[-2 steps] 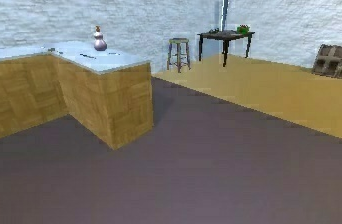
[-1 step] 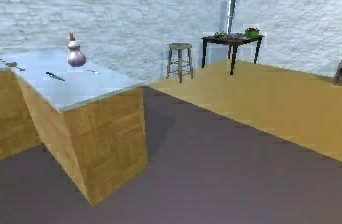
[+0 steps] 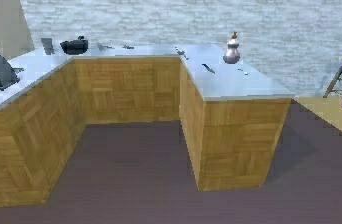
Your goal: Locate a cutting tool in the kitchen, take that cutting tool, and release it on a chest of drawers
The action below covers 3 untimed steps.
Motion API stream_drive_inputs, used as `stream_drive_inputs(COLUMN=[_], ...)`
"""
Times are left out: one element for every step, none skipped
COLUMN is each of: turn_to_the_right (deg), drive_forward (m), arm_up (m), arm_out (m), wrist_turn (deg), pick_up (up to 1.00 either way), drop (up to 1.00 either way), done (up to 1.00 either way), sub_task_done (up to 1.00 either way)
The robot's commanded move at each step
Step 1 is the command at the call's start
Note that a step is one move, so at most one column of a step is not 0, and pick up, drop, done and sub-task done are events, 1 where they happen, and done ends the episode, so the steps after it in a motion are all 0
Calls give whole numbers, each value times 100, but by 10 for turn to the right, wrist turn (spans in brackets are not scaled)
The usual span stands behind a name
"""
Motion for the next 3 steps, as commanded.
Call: stream_drive_inputs(turn_to_the_right=[0,-450,-270], drive_forward=[50,0,0], arm_up=[0,0,0], arm_out=[0,0,0], wrist_turn=[0,0,0], pick_up=[0,0,0], drop=[0,0,0], done=[0,0,0], sub_task_done=[0,0,0])
